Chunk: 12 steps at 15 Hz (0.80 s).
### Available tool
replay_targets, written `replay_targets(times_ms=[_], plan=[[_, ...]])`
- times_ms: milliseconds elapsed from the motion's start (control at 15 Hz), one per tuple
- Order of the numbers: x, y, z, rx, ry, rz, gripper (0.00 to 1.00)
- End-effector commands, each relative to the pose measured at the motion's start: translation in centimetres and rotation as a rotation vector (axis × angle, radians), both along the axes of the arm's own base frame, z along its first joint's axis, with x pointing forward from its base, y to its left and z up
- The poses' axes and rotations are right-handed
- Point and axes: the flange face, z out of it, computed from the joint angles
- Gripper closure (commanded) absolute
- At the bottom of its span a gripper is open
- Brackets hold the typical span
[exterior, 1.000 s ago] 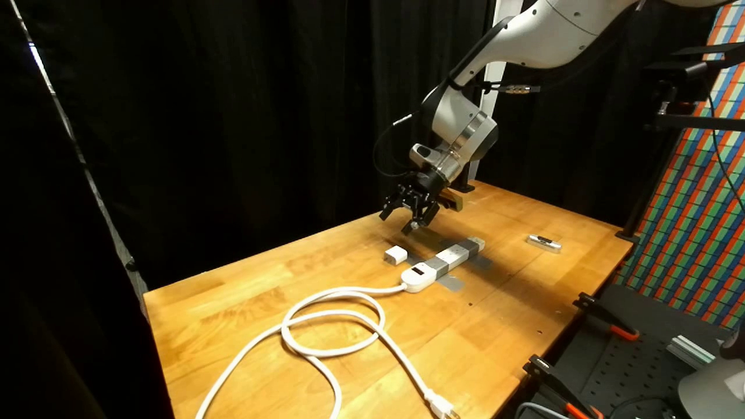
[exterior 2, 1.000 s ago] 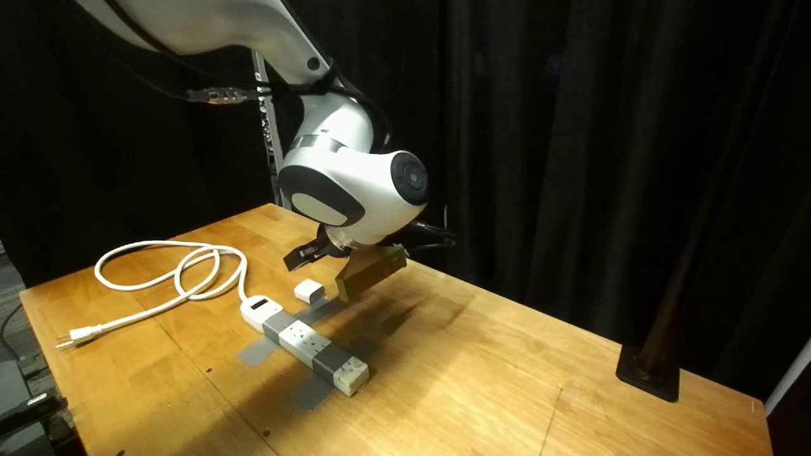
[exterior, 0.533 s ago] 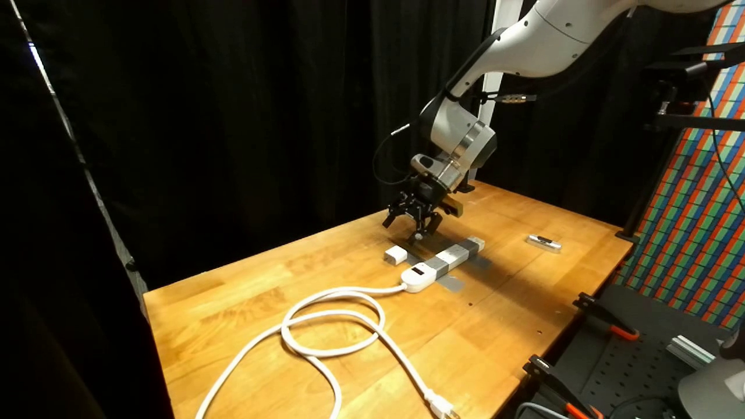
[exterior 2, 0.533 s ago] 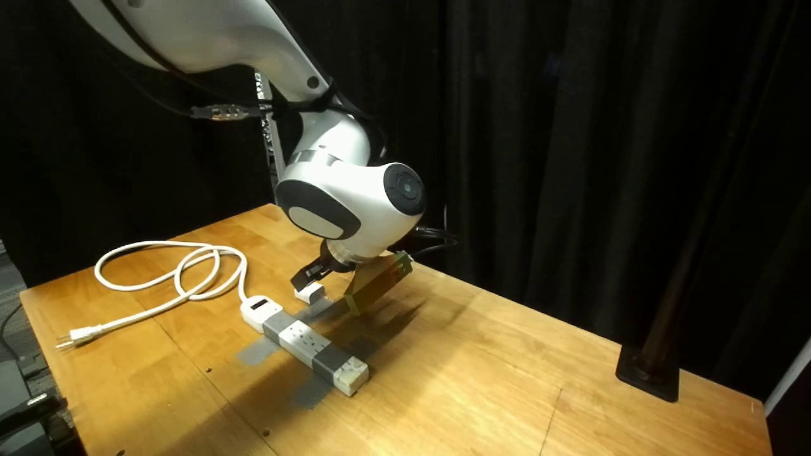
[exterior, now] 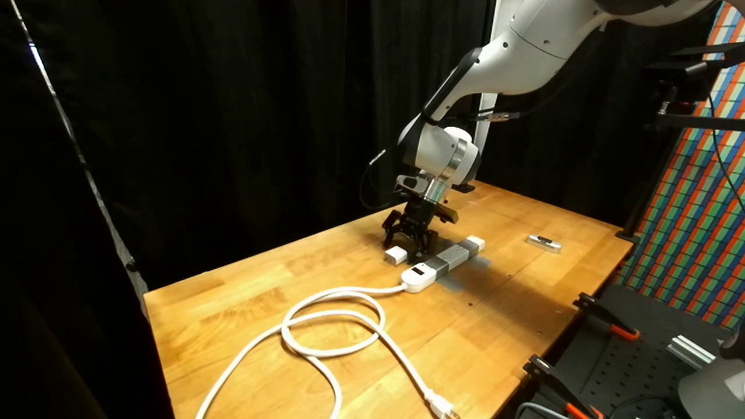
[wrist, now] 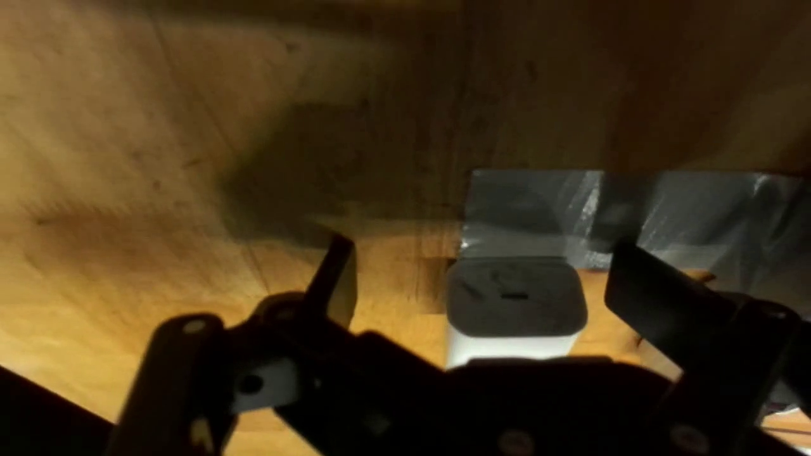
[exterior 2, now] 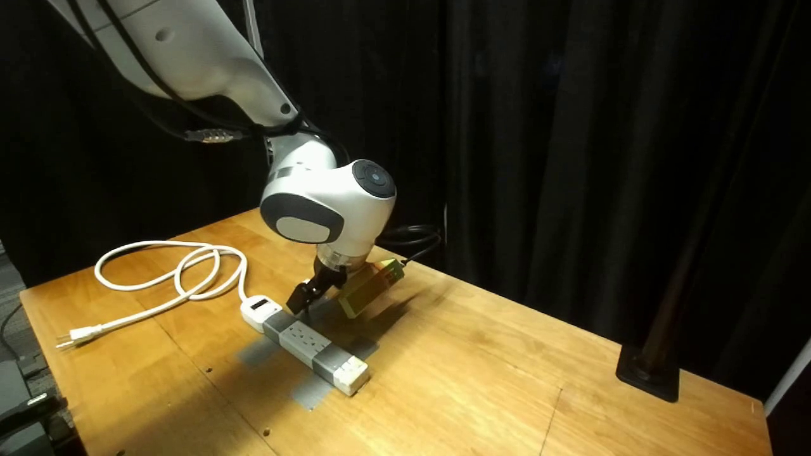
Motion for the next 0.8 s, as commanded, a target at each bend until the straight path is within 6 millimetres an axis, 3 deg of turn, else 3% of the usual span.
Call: replay_targets(times_ms=[0, 467, 733], plan=[[0.6, 0.2, 0.1, -0.057, 0.068, 0.002, 0.00], [3.8, -0.3, 2.3, -0.082, 0.372, -0.064, 0.00], [4.7, -1.2, 2.3, 0.044, 0.529, -0.073, 0.00]])
